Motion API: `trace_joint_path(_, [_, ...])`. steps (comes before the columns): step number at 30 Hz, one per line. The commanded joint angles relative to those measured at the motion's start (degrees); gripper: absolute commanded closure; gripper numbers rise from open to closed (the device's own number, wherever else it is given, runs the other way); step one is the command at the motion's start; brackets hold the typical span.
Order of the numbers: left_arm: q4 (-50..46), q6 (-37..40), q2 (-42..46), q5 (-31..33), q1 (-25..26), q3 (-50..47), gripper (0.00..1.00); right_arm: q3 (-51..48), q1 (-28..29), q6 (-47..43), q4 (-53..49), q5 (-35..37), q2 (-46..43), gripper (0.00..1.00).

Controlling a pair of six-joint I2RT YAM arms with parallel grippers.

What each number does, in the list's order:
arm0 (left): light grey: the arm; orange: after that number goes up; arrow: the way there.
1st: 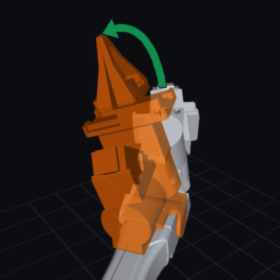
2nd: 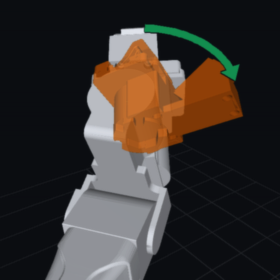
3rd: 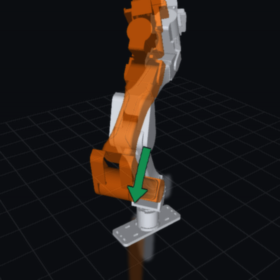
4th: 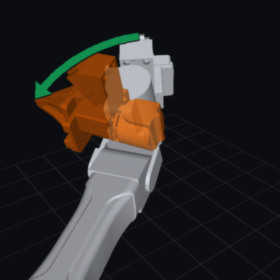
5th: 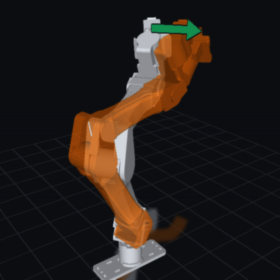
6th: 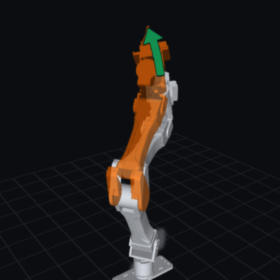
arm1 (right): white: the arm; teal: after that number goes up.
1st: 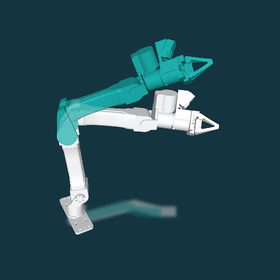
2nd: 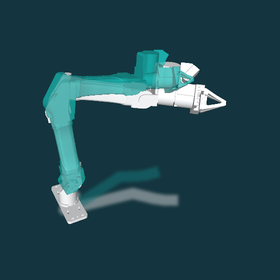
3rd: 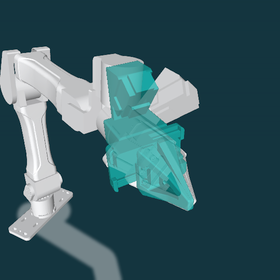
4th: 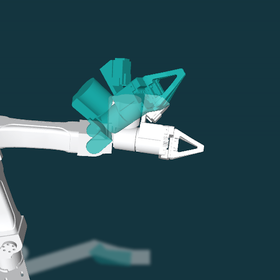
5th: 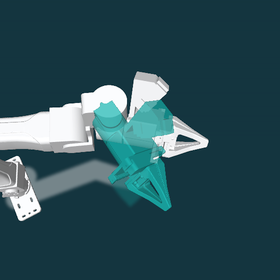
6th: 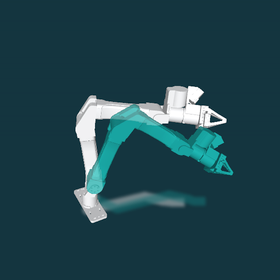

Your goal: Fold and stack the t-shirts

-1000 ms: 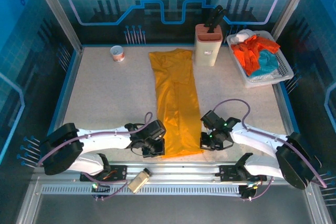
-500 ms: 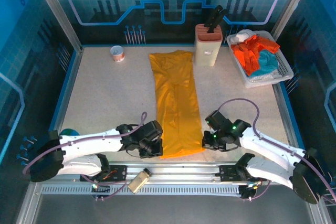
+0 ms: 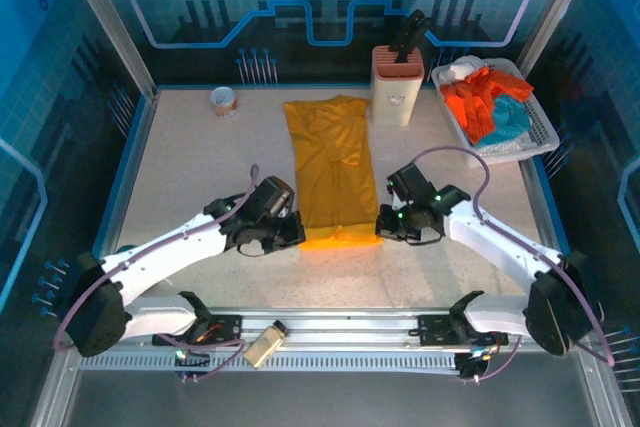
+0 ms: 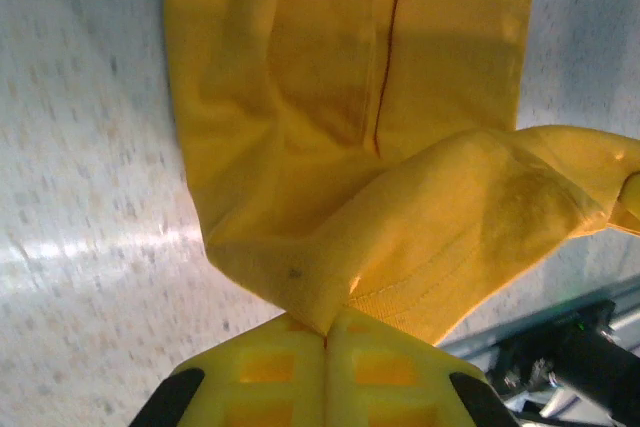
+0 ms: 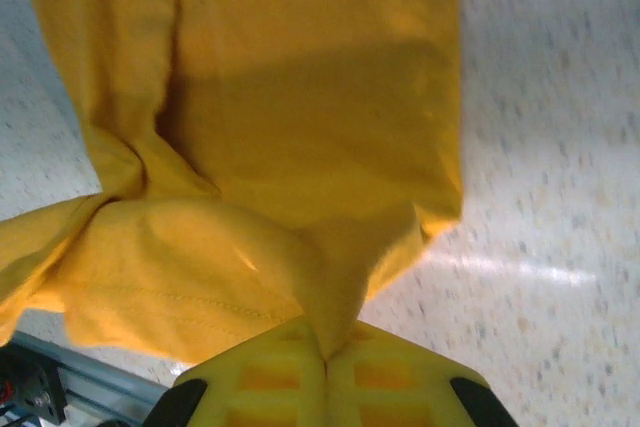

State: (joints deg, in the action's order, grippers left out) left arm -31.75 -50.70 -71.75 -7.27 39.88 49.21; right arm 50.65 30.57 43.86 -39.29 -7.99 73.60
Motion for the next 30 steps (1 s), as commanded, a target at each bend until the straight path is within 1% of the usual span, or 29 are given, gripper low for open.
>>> trace_joint_path(1, [-2.3,9.0,-3.6,0.2,-3.6,5.1,1.00,6.1,-3.5,-6.4,0.8,-1.7,4.9,1.00])
trace_joint_path(4, [-1.8,11.8,-7.0,-1.8,-7.1,8.3,1.00,10.7,-5.6,-8.7,2.1,-3.5,9.9,1.00])
trace_joint_path(9, [-2.5,15.3,-13.3,-2.2,-10.2,14.7,1.00,17.5,-8.4,-9.6,3.3,-5.2,17.3,1.00])
trace_joint_path(12, [-2.3,16.6,-17.1,-2.7,-11.5,17.9,1.00,19.7,-9.7,-9.2,5.0,-6.6,20.5,1.00])
trace_joint_path(18, [-1.6,18.9,-24.8,-5.4,-14.4,23.3,1.00,24.2,-11.2,-9.6,5.5,-6.9,25.6,1.00])
trace_joint_path(23, [-1.9,21.1,-29.3,-5.7,-16.2,26.6,1.00,27.2,-12.7,-9.5,5.9,-7.6,29.0,1.00])
trace_joint_path(26, [-1.3,21.7,-31.6,-6.8,-17.0,27.9,1.00,28.3,-13.3,-9.3,7.1,-9.0,31.4,1.00])
trace_joint_path(29, [-0.9,22.3,-34.2,-7.7,-17.8,29.6,1.00,28.8,-13.8,-9.0,8.4,-8.8,33.9,1.00])
trace_joint_path(30, [-0.8,22.4,-35.3,-7.9,-18.2,30.2,0.99,29.2,-14.0,-8.8,8.6,-9.0,35.0,0.97])
